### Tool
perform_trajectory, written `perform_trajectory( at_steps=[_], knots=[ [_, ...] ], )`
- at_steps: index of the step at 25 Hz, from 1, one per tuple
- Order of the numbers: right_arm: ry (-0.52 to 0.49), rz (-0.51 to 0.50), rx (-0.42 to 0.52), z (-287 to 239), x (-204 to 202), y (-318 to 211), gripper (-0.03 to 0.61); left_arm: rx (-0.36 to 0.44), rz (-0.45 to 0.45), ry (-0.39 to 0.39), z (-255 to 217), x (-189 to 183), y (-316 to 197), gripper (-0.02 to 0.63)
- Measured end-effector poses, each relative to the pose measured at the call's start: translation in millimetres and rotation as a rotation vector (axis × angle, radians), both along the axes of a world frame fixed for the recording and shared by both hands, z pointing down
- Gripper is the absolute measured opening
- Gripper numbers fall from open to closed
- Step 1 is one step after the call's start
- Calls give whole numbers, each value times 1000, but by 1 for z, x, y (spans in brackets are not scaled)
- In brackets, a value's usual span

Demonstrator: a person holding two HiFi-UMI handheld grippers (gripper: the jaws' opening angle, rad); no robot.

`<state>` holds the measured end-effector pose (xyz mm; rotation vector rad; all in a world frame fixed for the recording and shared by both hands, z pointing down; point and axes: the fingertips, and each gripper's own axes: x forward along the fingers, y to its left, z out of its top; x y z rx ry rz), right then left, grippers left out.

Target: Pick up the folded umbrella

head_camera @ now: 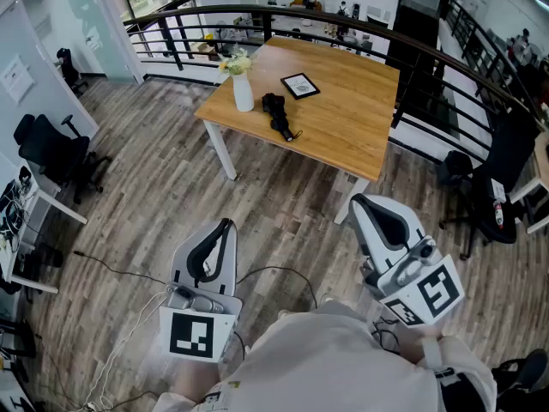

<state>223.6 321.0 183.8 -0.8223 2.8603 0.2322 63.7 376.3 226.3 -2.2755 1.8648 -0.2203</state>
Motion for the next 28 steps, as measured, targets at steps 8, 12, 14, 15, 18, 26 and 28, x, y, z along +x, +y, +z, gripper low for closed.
perform_trajectory(
  at_steps=[8, 12, 14, 15, 18, 26, 28],
  knots=[
    [0, 38, 9, 0, -4, 8, 29, -8, -2, 3, 5, -11, 11, 24],
    [-21, 52, 15, -7, -8, 13, 293, -3, -2, 14, 6, -16, 20, 25],
    [-28, 62, 16, -9, -9, 15, 298, -4, -3, 16, 7, -19, 24, 24],
    [-25, 68, 19, -8, -10, 16, 298, -7, -5, 16, 8, -21, 26, 23],
    [5, 71, 17, -3, -13, 22, 299, -10, -9, 24, 11, -25, 34, 23],
    [41, 66, -8, 9, -21, 35, 302, -21, -17, 36, 19, -35, 52, 24],
    [41, 62, -8, 9, -25, 32, 302, -31, -24, 32, 22, -39, 52, 23]
  ],
)
